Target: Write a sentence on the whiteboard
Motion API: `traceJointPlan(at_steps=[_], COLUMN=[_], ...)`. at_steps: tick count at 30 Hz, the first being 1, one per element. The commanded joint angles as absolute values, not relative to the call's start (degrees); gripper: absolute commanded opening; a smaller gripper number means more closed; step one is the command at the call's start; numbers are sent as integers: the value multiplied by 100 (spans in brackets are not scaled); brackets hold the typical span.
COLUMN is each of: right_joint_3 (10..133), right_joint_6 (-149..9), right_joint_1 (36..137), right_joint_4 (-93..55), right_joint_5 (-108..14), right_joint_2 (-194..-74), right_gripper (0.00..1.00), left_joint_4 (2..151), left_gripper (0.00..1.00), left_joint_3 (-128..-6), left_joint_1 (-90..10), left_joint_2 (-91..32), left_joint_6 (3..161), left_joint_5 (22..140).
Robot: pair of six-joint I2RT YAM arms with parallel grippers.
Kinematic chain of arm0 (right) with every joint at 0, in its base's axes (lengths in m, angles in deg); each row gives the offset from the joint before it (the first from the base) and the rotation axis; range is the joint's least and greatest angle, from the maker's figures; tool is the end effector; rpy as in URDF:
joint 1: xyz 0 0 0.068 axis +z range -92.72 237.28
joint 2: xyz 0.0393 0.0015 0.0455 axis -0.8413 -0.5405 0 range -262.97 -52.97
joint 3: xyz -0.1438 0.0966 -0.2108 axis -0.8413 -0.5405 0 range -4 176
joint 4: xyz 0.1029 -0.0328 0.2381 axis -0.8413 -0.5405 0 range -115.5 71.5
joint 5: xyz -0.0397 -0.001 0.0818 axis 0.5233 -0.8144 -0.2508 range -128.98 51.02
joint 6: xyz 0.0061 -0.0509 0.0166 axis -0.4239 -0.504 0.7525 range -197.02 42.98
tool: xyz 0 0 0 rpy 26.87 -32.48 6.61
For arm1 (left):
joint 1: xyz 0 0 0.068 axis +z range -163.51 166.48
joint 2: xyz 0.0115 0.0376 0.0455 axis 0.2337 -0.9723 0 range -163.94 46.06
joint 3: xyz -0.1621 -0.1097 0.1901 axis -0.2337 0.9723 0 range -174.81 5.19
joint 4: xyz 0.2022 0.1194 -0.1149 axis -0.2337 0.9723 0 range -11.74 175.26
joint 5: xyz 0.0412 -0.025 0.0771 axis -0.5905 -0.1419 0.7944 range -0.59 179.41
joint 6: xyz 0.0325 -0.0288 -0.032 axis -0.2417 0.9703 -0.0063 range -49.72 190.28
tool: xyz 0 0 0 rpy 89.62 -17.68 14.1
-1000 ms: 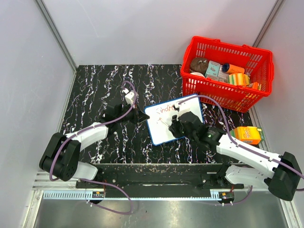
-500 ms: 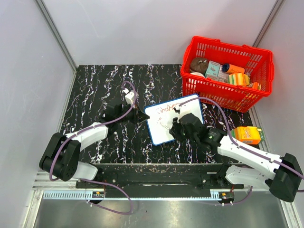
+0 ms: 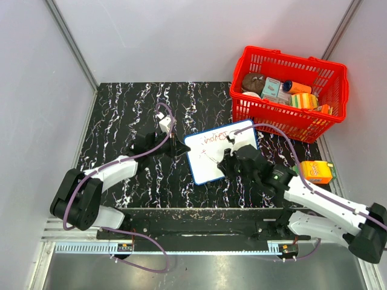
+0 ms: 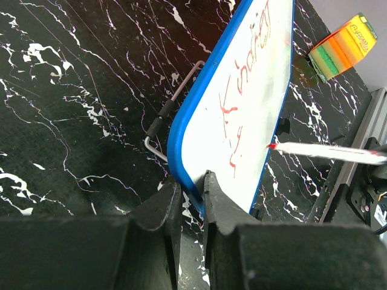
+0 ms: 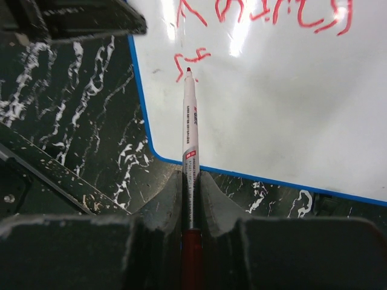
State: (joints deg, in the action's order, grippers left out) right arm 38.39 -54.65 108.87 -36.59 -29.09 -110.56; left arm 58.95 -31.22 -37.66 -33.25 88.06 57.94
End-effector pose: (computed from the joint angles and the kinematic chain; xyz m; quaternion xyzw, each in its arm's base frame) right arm 0.1426 0.1700 0.2702 -0.1815 0.8587 0.2240 0.4237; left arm 0.2541 -0.1343 0.2084 0.1930 0.7958 -0.4004 0.4111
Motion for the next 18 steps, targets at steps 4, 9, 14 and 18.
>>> traceJointPlan(at_steps=[4,9,14,18], right_joint_3=[4248,4425,4460,4548], right_joint_6=[-5592,-5671,-5698,-5811], right_joint_1=[10887,10887,10887,10887], right_joint_4=[-3379,-3397,-3485,-3538], right_joint_5=[-2615,-2703,-2659,-2624], right_joint_2=[-10413,-10544,-10448,-10421], right_gripper=[0,0,0,0], left_joint_4=[6200,6157,6051,6129], left_gripper=[22,51,66,75], left_joint_3=[-3243,-3164,-3041,-2918], left_joint_1=[-3733,-3751,-3777,-3900], left_joint_2=[-3454,-3270,-2946,-2366], left_joint_6=[7767,7749,7766,7854], left_joint_5=[6875,7042,7156,7664])
